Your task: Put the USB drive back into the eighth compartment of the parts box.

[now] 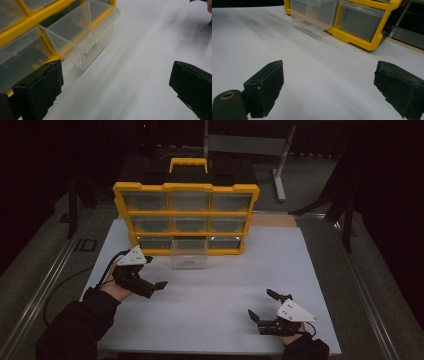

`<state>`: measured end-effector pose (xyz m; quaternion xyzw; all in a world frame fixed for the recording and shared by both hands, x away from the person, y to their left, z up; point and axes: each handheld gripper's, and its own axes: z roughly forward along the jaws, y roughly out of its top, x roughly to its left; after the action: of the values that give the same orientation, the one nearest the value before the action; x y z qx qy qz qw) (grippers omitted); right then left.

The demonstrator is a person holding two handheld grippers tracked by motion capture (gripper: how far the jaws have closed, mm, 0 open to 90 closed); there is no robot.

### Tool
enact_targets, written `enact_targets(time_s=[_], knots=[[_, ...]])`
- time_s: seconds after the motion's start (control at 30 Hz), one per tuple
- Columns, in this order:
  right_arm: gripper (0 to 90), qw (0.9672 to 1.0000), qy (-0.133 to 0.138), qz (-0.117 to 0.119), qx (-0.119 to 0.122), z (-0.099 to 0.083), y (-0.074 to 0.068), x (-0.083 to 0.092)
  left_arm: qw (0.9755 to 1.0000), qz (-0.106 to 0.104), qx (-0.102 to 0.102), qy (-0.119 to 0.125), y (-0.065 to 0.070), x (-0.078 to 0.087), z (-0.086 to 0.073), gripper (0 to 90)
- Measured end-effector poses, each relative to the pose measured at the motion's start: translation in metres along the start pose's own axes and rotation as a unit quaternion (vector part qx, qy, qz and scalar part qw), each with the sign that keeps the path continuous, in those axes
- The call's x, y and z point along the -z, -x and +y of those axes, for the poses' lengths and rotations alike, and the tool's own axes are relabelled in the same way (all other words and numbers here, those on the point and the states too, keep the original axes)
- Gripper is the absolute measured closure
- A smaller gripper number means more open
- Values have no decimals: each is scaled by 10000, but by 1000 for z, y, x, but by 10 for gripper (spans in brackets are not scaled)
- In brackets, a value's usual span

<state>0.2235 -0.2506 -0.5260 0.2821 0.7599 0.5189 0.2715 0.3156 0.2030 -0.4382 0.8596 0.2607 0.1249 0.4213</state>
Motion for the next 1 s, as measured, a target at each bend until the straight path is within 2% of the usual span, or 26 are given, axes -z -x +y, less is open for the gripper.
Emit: enact_targets(time_s=[0.23,0.33,0.37,0.6,0.77,1.0], knots=[[92,10000,12,-2,11,0,0,0,10000,17,92,26,6,6,-18,5],[92,10000,12,2,13,0,0,0,10000,17,92,26,6,6,-18,5],[92,10000,7,2,10,0,0,0,9999,41,118,35,10,9,-29,5],[92,10000,23,-18,27,0,-1,0,9997,68,237,32,14,10,-48,5],[92,10000,12,-18,37,1,-1,0,9992,46,368,120,16,12,-61,5],[92,10000,10,-11,47,0,-1,0,9989,27,442,128,20,12,-75,5]])
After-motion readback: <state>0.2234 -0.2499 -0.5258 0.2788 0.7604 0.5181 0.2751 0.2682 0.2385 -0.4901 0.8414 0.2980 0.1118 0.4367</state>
